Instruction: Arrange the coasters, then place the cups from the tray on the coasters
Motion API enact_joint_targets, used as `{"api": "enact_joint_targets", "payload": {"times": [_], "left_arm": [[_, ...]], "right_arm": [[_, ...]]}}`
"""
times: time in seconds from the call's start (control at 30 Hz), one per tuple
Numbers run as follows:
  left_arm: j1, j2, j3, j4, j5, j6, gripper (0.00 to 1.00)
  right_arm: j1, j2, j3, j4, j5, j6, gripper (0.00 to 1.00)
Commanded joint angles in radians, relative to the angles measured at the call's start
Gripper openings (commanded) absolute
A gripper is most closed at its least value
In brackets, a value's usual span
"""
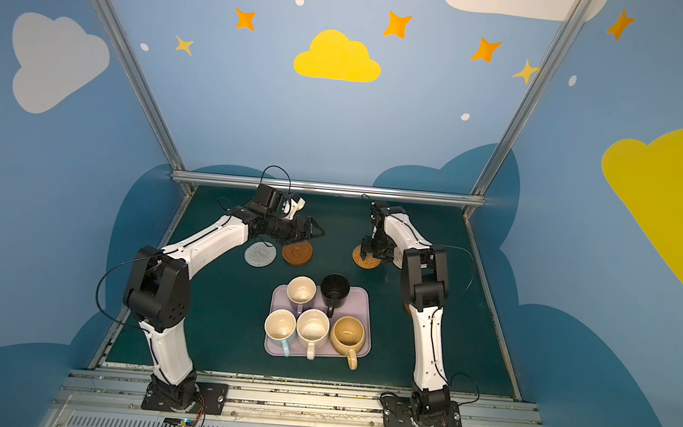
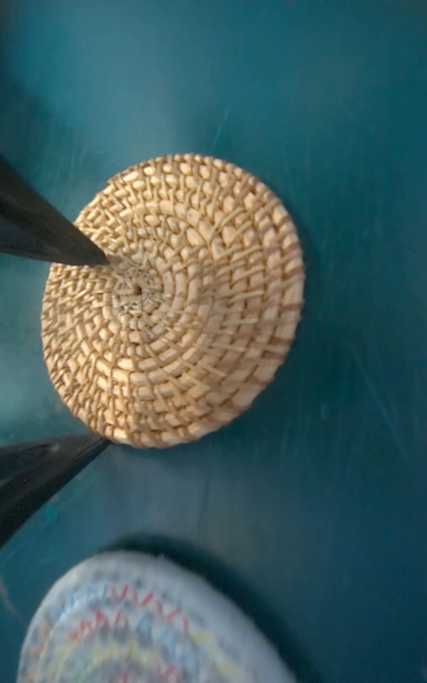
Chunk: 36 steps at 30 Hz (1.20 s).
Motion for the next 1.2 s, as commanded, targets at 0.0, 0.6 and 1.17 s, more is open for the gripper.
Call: {"api": "enact_joint_targets", "payload": {"times": [0.0, 0.6, 1.17], "left_arm": [[-0.013, -0.004, 0.009, -0.054, -0.087, 0.055, 1.0], [-0.02, -0.005, -0.044, -0.014, -0.137, 0.043, 1.0], [-0.022, -0.018, -0.075, 0.0, -0.147, 0.035, 1.0]], "right_arm": [[0.036, 0.056, 0.068, -0.088, -0.026, -0.026, 0.71], [0.158, 0.159, 0.28, -0.179, -0.084, -0.004, 0.7], [0.177, 0.161, 0.303, -0.208, -0.13, 0.009, 0.68]]}}
